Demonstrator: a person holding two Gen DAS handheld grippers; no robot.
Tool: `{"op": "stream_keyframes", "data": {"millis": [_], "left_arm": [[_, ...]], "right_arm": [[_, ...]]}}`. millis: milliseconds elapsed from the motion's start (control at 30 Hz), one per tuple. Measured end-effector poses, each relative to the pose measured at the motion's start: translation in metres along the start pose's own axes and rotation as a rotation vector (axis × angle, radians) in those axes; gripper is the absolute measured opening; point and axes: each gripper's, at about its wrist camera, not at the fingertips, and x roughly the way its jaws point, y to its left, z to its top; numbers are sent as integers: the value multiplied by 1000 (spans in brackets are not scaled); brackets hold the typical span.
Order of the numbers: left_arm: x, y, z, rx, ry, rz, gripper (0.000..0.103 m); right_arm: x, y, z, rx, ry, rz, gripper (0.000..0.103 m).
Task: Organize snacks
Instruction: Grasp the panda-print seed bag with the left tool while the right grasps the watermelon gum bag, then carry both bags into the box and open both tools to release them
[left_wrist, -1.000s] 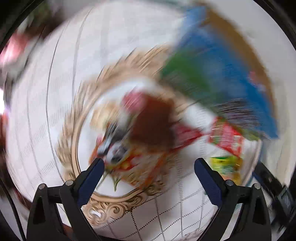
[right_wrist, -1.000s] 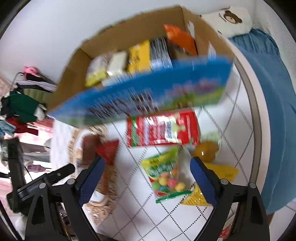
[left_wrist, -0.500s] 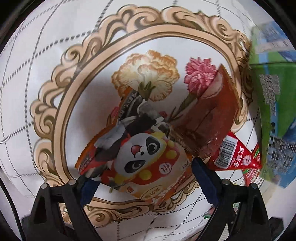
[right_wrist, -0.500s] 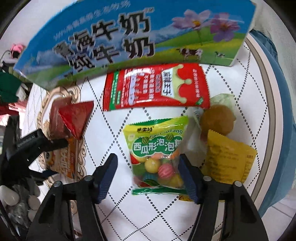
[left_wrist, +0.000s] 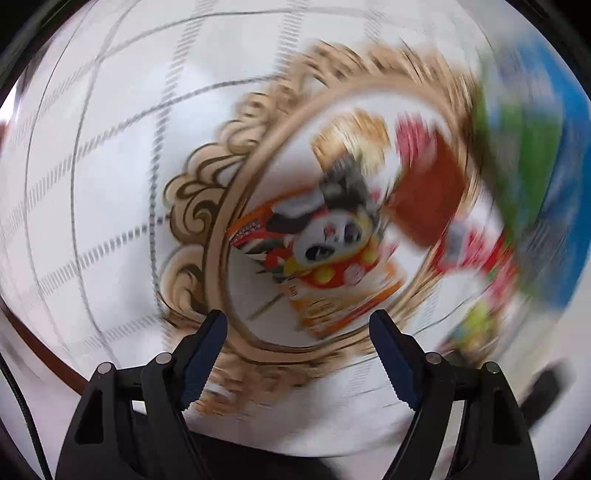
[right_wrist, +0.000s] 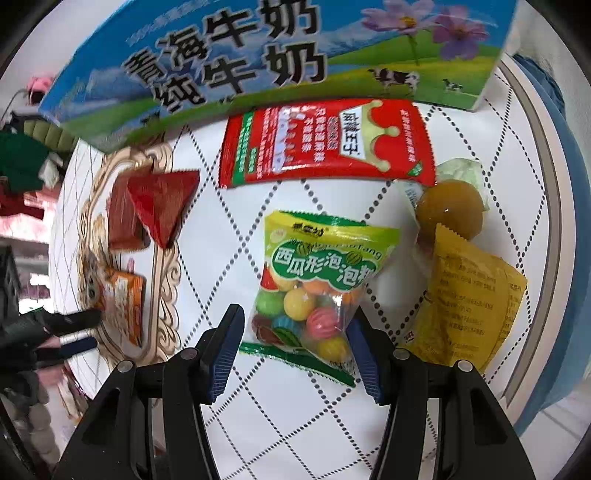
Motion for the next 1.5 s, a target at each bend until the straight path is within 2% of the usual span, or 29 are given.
{"op": "stream_keyframes", "data": {"millis": [67, 100, 233, 367, 500, 600, 667, 733, 800, 867, 967, 1067, 1133, 1200, 1233, 1367, 1467, 1500], "left_arm": [[8, 2, 8, -88, 12, -72, 78], [12, 1, 9, -93, 19, -75, 78], [35, -24, 27, -40, 1, 3, 78], [47, -57, 28, 140, -36, 143, 79], [56, -79, 13, 326, -93, 262, 78], [64, -97, -10, 558, -144, 367, 78], [73, -103, -33, 705, -127, 417, 78], [79, -101, -52, 801, -104, 445, 78], [84, -90, -61, 799, -49, 435, 78], [86, -75, -57, 702, -12, 391, 79], [84, -60, -45, 546, -19, 311, 81], [82, -55, -37, 453, -38, 284, 81], [61, -44, -2, 469, -61, 302, 79], [59, -57, -15, 546, -102, 352, 68], [64, -75, -24, 575, -114, 368, 66], [66, -91, -49, 674, -130, 406, 62], [72, -119, -78, 736, -145, 410, 60], [68, -140, -92, 747, -151, 403, 60]], "right_arm": [[0, -2, 2, 20, -14, 4, 60], [0, -5, 5, 24, -17, 2, 60], [4, -2, 7, 13, -26, -16, 60], [7, 0, 13, 12, -29, -29, 60], [15, 4, 10, -11, -39, -49, 58], [17, 11, 5, -59, -42, -57, 56], [22, 19, -4, -80, -22, -52, 56], [24, 26, -14, -119, 16, -47, 56], [28, 32, -27, -151, 60, -32, 56], [33, 35, -36, -155, 86, -19, 57], [41, 35, -44, -119, 79, -16, 57], [47, 34, -47, -86, 51, -29, 58], [51, 34, -48, -71, 27, -34, 58], [53, 34, -50, -69, 13, -47, 56], [53, 34, -51, -74, 3, -53, 56], [46, 34, -55, -72, -11, -33, 53], [31, 27, -58, -59, -16, -7, 53], [27, 26, -58, -56, -17, -1, 52]]}}
